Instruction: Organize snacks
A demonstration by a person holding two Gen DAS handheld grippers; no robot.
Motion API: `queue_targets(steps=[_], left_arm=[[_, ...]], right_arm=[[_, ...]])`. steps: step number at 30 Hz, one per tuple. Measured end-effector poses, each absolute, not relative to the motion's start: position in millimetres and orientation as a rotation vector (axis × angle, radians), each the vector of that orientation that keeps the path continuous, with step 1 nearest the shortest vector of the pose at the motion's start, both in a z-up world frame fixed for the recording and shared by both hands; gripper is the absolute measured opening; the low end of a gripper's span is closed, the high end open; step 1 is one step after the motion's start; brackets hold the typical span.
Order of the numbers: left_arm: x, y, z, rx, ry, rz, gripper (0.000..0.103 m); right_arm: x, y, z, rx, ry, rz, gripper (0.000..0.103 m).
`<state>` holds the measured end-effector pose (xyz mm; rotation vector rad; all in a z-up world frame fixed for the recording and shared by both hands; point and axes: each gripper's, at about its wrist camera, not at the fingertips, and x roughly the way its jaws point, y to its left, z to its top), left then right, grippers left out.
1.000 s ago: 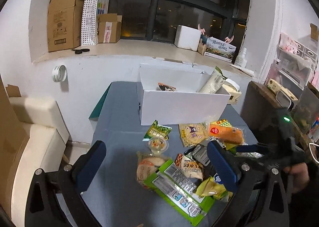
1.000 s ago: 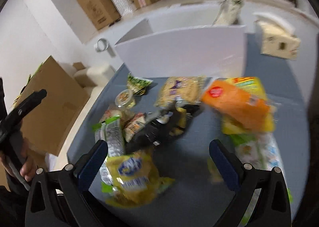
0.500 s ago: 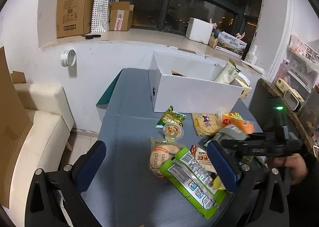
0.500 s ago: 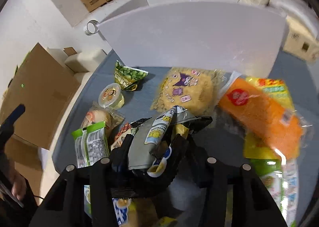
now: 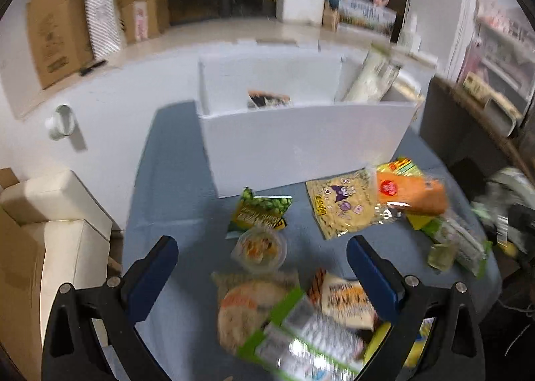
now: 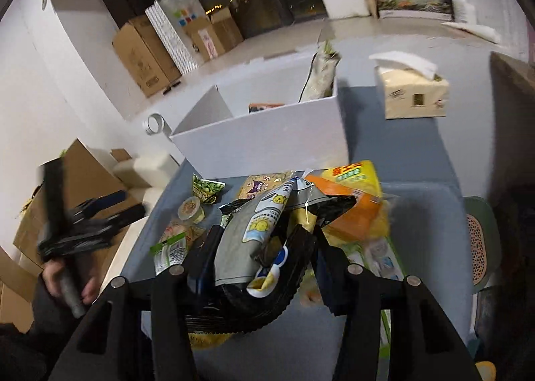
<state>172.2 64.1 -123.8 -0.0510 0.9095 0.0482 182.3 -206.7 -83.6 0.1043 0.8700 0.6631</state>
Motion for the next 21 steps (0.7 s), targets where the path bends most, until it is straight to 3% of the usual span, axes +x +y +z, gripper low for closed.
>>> queue_targets(steps=[8,10,11,12,21], left_arm=[[240.8,53.4,-175.0,0.038,1.062,0.092,0.102],[247.9,55.8,-184.1,0.04,1.076,0.109,0.089],[250.8,57.5,-188.3,0.035,1.096,0.114,0.065],[253.7,61.0,-193.6,0.018,1.125,0.125,0.059],[204.7,63.9,-137.3,-0.093,0.913,0.064,0.057]], right_arm=[[163.4,-227.7,-83.2,0.162,0.841,0.627,0.055],[163.3,-227.9,-88.3,0.156,0.849,0.624,0.055],[163.9,-227.9,-90.7,0.158,0.857,0.624,0.055],[164.1,-227.7,-92.6,0.162,0.862,0.624,0.055],[158.8,-221.0,-95.9,0.145,0.859,0.641,0.055]])
